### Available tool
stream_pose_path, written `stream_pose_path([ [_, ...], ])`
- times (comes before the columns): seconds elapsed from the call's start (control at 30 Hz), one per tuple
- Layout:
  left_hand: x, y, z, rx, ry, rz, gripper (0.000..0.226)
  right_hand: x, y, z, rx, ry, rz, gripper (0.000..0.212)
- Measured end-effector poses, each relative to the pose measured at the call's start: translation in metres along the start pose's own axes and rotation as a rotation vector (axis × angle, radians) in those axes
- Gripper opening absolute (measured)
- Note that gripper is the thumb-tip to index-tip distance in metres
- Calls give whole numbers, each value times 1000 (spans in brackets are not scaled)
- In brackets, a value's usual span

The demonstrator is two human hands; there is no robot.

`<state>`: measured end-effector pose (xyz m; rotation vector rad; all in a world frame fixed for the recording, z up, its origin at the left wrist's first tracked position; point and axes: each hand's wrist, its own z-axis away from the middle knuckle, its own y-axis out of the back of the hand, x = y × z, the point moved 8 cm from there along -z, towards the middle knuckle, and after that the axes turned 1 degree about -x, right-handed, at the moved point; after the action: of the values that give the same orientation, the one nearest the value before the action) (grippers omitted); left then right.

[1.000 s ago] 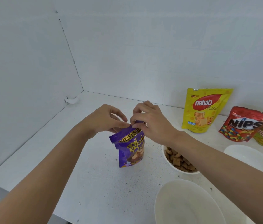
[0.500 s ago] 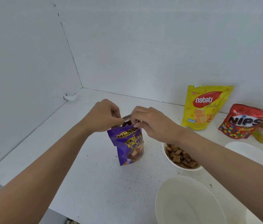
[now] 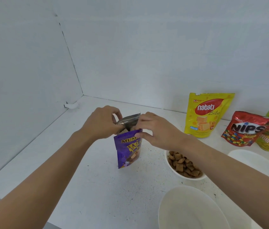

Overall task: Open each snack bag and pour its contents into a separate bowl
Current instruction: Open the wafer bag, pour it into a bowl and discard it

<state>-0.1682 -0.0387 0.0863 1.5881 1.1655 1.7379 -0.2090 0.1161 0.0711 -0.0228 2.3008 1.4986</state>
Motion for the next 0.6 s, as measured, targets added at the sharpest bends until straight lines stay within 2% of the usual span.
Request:
stream_pose_path([
  [0.1,-6,9,-5,6,14,-24,11,-4,3,3,1,26,23,8],
  [0.2,-17,11,-10,-16,88,-68,3,-8,5,3,-6,54,61,7],
  [0.33,-24,6,-14,12,181,-97,9,-9,9,2,-5,75,75,5],
  [0.53,-2,-14,-7,-130,99,85,8,-8,6,5,4,61,80,10],
  [0.6,4,-17,-3,-203,75,87,15,-10,7,5,7,68,89,11],
])
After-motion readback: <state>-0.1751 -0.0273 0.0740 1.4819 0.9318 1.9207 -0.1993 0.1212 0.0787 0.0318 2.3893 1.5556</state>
